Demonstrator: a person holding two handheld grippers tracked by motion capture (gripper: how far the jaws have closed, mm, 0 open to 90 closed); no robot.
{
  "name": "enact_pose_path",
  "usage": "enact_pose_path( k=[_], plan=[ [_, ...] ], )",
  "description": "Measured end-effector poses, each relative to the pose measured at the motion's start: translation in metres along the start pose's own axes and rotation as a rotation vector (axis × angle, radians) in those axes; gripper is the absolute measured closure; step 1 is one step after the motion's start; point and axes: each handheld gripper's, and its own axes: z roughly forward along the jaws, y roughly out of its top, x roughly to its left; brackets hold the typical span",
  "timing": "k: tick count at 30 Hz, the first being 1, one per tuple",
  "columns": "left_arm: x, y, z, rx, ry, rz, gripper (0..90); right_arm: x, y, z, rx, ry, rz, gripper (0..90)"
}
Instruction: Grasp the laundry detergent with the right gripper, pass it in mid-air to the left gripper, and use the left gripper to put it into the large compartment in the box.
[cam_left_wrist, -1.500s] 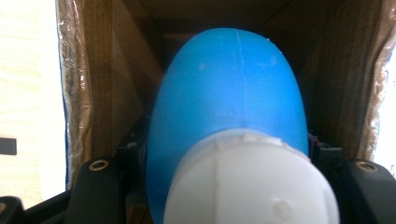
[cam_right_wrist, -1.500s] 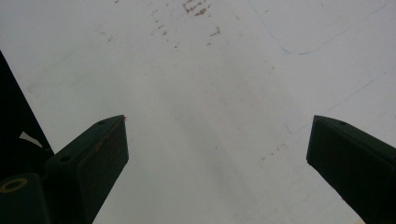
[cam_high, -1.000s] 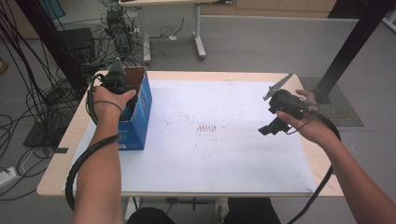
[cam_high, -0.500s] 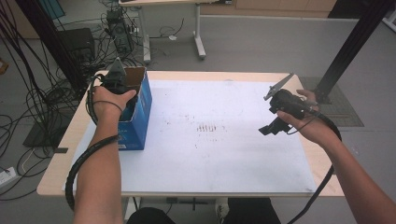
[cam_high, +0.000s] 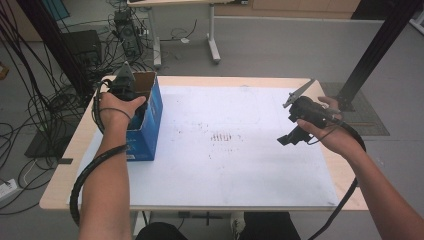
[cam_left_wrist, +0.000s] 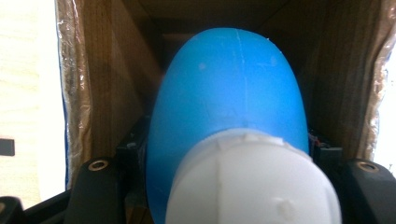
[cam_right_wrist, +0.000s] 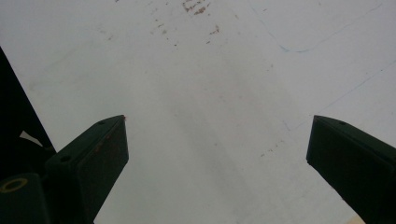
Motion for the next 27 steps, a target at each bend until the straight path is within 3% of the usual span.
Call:
enact_pose_path(
  k=[10,21,27],
  plan=[
    [0.002,-0.002,-0.011,-0.014,0.003,0.001,30.3,0.002,0.001,0.0,-0.009,0.001,-0.005,5.5],
    [-0.004,-0.006,-0.041,-0.043,0.012,0.027,28.2,0.008,0.006,0.0,-0.024,0.006,-0.017,5.5],
    [-0.007,-0.01,-0.061,-0.062,-0.01,0.061,21.5,0.006,0.005,0.0,-0.018,0.004,-0.006,5.5]
  ],
)
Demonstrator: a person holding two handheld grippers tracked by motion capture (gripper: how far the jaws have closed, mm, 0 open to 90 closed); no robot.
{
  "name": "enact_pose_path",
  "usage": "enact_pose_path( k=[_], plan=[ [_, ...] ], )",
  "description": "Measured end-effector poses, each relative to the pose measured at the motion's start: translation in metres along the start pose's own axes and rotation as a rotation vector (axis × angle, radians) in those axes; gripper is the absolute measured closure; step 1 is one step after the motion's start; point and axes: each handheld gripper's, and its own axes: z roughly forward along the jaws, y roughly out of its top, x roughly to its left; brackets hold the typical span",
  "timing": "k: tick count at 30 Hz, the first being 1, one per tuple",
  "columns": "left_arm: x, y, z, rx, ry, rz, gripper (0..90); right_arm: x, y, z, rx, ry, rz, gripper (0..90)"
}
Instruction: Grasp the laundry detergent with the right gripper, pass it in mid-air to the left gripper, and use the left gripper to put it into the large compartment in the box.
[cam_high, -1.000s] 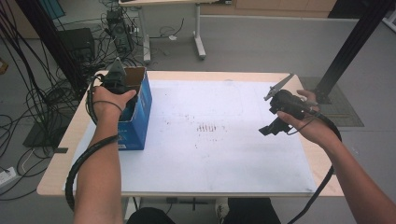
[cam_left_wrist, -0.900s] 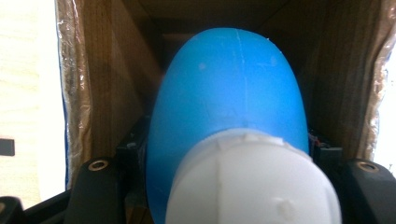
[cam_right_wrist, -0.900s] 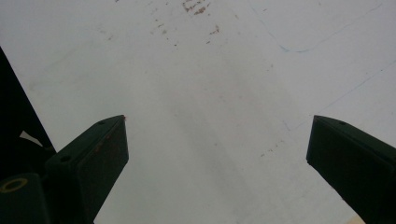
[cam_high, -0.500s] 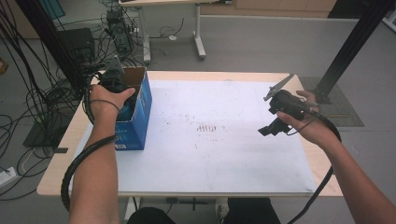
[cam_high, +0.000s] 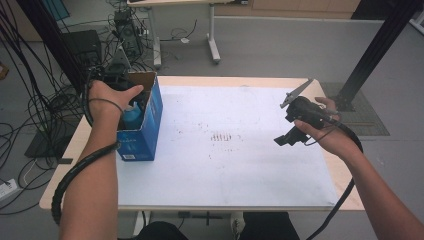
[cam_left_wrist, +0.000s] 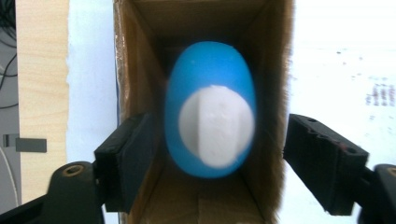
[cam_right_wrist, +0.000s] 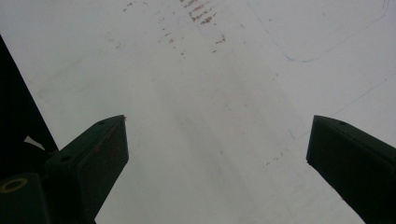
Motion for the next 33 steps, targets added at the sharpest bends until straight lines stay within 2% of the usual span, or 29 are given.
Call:
enact_pose_path(
  k=[6,11,19,25,33],
  plan=[
    [-0.01,-0.001,-0.019,-0.043,-0.037,0.055,14.5,-0.004,-0.001,-0.002,0.013,-0.019,0.014,5.5],
    [-0.029,0.003,-0.027,-0.075,-0.064,0.116,12.2,-0.006,0.003,-0.005,0.018,-0.024,0.018,5.5],
    [-0.066,0.013,-0.03,-0.075,-0.077,0.231,10.0,-0.013,0.007,-0.009,0.015,-0.032,0.02,5.5],
    [-0.094,0.021,-0.031,-0.075,-0.091,0.297,9.9,-0.021,0.004,-0.012,0.024,-0.041,0.029,5.5],
    [-0.124,0.028,-0.026,-0.067,-0.105,0.35,10.0,-0.028,0.0,-0.013,0.033,-0.043,0.037,5.5]
  ],
)
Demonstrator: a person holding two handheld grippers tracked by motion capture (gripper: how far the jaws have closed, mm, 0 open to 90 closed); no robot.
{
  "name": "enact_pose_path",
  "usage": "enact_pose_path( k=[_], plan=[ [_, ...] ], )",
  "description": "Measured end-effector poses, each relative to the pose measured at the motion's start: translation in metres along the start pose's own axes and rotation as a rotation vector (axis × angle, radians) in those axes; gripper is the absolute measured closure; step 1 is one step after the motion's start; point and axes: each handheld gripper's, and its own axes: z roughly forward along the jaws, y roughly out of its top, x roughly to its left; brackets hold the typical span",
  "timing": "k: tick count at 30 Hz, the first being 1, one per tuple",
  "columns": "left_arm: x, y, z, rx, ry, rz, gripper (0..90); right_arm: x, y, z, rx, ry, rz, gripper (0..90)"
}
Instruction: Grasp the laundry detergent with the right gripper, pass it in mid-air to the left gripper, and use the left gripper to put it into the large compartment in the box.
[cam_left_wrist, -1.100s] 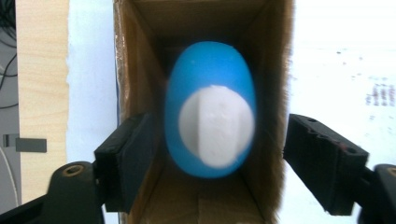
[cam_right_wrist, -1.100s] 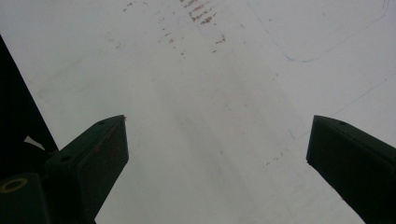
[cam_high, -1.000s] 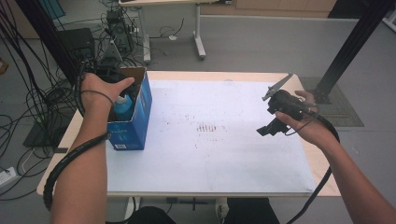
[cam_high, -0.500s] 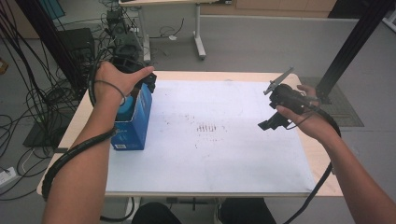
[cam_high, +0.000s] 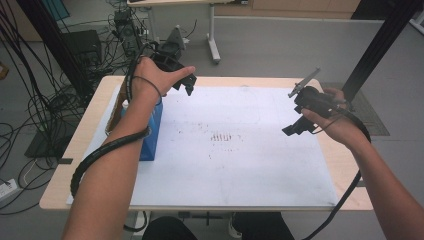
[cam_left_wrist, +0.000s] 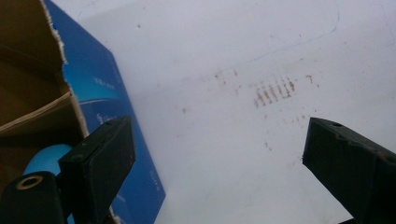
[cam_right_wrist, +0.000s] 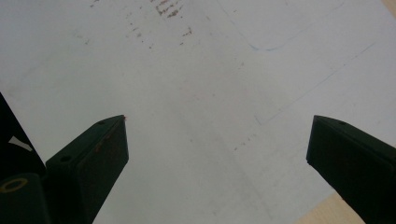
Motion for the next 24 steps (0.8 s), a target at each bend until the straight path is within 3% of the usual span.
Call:
enact_pose_path(
  k=[8,24],
  plan=[
    [-0.01,0.006,0.01,0.005,-0.02,0.01,10.0,-0.004,-0.002,0.004,0.005,0.011,0.002,5.5],
    [-0.015,0.002,0.01,-0.003,-0.02,0.017,10.1,-0.001,-0.005,0.004,-0.004,0.009,0.002,5.5]
  ],
)
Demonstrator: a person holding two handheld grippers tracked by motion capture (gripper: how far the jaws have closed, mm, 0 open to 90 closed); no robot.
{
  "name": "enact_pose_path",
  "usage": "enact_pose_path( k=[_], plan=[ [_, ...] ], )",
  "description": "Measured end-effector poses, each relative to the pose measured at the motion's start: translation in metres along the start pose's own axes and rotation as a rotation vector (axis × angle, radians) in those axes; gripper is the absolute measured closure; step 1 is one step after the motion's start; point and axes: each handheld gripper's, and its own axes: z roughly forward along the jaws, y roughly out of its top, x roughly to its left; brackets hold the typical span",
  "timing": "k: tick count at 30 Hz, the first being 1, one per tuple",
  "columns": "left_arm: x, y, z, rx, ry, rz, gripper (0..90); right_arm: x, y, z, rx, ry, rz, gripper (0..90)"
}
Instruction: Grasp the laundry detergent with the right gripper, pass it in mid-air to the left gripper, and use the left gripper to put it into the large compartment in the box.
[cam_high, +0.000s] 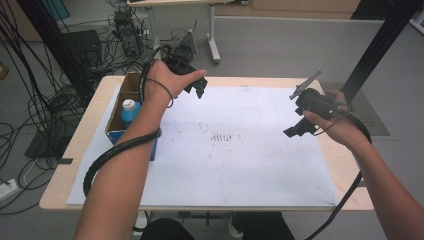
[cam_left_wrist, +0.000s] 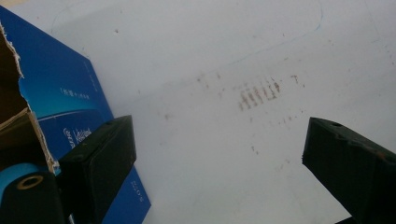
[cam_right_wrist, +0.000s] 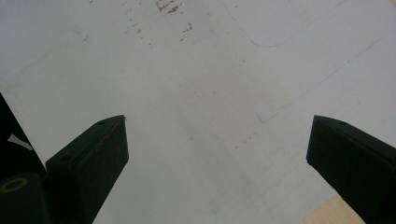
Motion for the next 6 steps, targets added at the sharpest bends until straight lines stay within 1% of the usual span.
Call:
enact_pose_path(
  k=[6],
  plan=[
    [0.0011,-0.0034,-0.0002,-0.019,0.0,-0.01,10.1,0.0012,-0.0014,0.0006,-0.013,0.01,0.009,5.5]
  ],
)
